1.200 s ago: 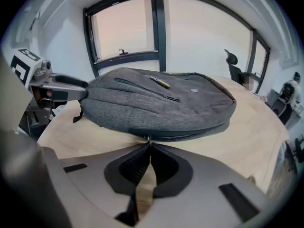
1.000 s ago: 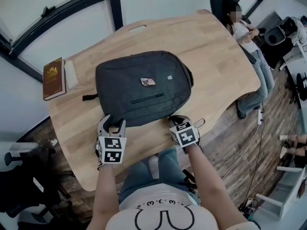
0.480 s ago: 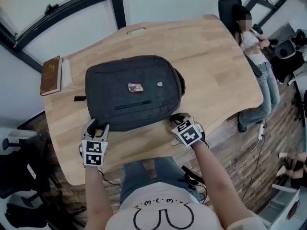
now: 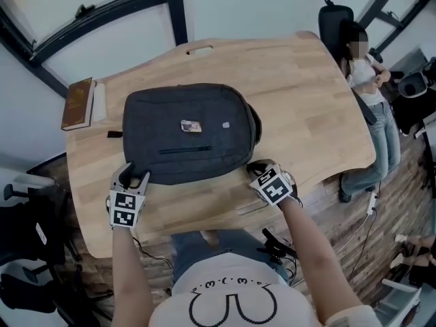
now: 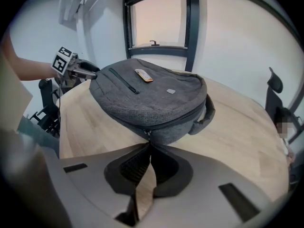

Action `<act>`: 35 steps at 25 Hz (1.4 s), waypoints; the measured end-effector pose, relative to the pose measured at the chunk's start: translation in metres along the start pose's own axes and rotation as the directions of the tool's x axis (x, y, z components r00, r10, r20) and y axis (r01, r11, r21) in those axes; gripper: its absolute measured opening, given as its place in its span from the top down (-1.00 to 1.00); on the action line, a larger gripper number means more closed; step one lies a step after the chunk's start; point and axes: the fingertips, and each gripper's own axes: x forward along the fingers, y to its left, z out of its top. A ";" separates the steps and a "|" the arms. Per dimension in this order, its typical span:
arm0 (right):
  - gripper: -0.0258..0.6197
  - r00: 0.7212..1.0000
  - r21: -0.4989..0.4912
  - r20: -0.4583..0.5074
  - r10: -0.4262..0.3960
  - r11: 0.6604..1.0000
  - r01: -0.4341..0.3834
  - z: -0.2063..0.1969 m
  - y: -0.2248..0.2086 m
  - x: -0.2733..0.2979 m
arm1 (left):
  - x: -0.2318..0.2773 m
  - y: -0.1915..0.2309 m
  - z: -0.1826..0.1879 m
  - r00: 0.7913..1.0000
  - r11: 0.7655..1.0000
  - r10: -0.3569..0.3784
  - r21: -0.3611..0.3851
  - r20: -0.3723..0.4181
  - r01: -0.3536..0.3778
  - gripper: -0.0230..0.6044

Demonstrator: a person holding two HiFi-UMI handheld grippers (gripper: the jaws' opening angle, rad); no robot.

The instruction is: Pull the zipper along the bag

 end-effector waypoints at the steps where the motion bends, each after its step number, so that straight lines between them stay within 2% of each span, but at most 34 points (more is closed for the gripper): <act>1: 0.74 0.999 0.000 -0.005 0.032 1.000 -0.032 -0.001 0.008 -0.002 | 0.004 0.007 0.001 1.000 1.000 0.014 0.017 -0.019 -0.014 0.25; 3: 0.74 0.994 -0.021 -0.022 0.107 0.994 -0.107 -0.002 0.029 -0.004 | 0.012 0.025 0.003 0.997 0.998 0.057 0.031 -0.059 -0.055 0.21; 5: 0.74 0.985 -0.058 -0.042 0.169 0.983 -0.172 0.000 0.053 -0.002 | 0.015 0.044 0.012 0.993 0.995 0.096 0.000 -0.075 -0.096 0.19; 7: 0.74 0.975 -0.056 -0.048 0.219 0.974 -0.221 0.006 0.075 0.002 | 0.011 0.051 0.029 0.994 0.995 0.102 -0.011 -0.045 -0.103 0.19; 8: 0.74 0.968 -0.038 -0.044 0.245 0.968 -0.247 0.010 0.084 0.003 | 0.007 0.047 0.039 0.996 0.996 0.092 0.011 -0.018 -0.091 0.19; 10: 0.74 0.953 -0.003 -0.032 0.301 0.953 -0.302 0.018 0.103 0.005 | 0.000 0.022 0.059 0.999 0.996 0.024 0.085 0.037 -0.027 0.19; 12: 0.74 0.938 0.022 -0.019 0.346 0.938 -0.346 0.027 0.122 0.008 | -0.001 -0.020 0.068 0.992 0.978 -0.108 0.184 0.061 0.095 0.18; 13: 0.74 0.933 0.032 -0.014 0.360 0.933 -0.360 0.031 0.130 0.010 | -0.001 -0.047 0.068 0.981 0.954 -0.189 0.244 0.048 0.172 0.16; 14: 0.74 0.930 0.041 -0.011 0.367 0.930 -0.366 0.034 0.136 0.012 | 0.000 -0.075 0.065 0.962 0.917 -0.271 0.308 0.017 0.253 0.13; 16: 0.74 0.932 0.060 -0.007 0.364 0.930 -0.363 0.038 0.145 0.017 | 0.001 -0.128 0.051 0.910 0.815 -0.406 0.419 -0.080 0.401 0.08; 17: 0.74 0.933 0.073 -0.004 0.359 0.931 -0.358 0.039 0.148 0.018 | 0.003 -0.148 0.043 0.885 0.766 -0.447 0.456 -0.130 0.454 0.07; 18: 0.74 0.935 0.088 0.000 0.355 0.931 -0.353 0.041 0.151 0.020 | 0.005 -0.162 0.035 0.866 0.726 -0.471 0.482 -0.171 0.490 0.07; 19: 0.74 0.937 0.103 0.004 0.348 0.932 -0.347 0.042 0.153 0.021 | 0.008 -0.172 0.029 0.853 0.698 -0.482 0.500 -0.201 0.513 0.07; 22: 0.74 0.950 0.147 0.017 0.311 0.939 -0.310 0.043 0.154 0.023 | 0.017 -0.185 0.018 0.835 0.634 -0.486 0.553 -0.259 0.541 0.08; 24: 0.74 0.959 0.176 0.027 0.283 0.943 -0.283 0.042 0.154 0.023 | 0.026 -0.188 0.014 0.850 0.588 -0.446 0.625 -0.279 0.513 0.14; 25: 0.74 0.963 0.188 0.030 0.268 0.945 -0.269 0.042 0.154 0.023 | 0.030 -0.187 0.014 0.864 0.569 -0.419 0.661 -0.280 0.490 0.33; 26: 0.74 0.967 0.197 0.033 0.252 0.947 -0.253 0.042 0.154 0.023 | 0.033 -0.186 0.015 0.871 0.554 -0.401 0.682 -0.284 0.478 0.49; 28: 0.74 0.977 0.210 0.043 0.209 0.954 -0.213 0.044 0.152 0.024 | 0.034 -0.186 0.015 0.862 0.543 -0.400 0.677 -0.312 0.497 0.56; 31: 0.73 0.989 0.229 0.059 0.136 0.962 -0.146 0.046 0.152 0.027 | 0.032 -0.187 0.017 0.839 0.543 -0.423 0.646 -0.342 0.536 0.59; 35: 0.73 0.995 0.305 0.073 0.064 0.949 -0.084 0.050 0.152 0.033 | 0.031 -0.186 0.018 0.830 0.558 -0.434 0.619 -0.350 0.553 0.60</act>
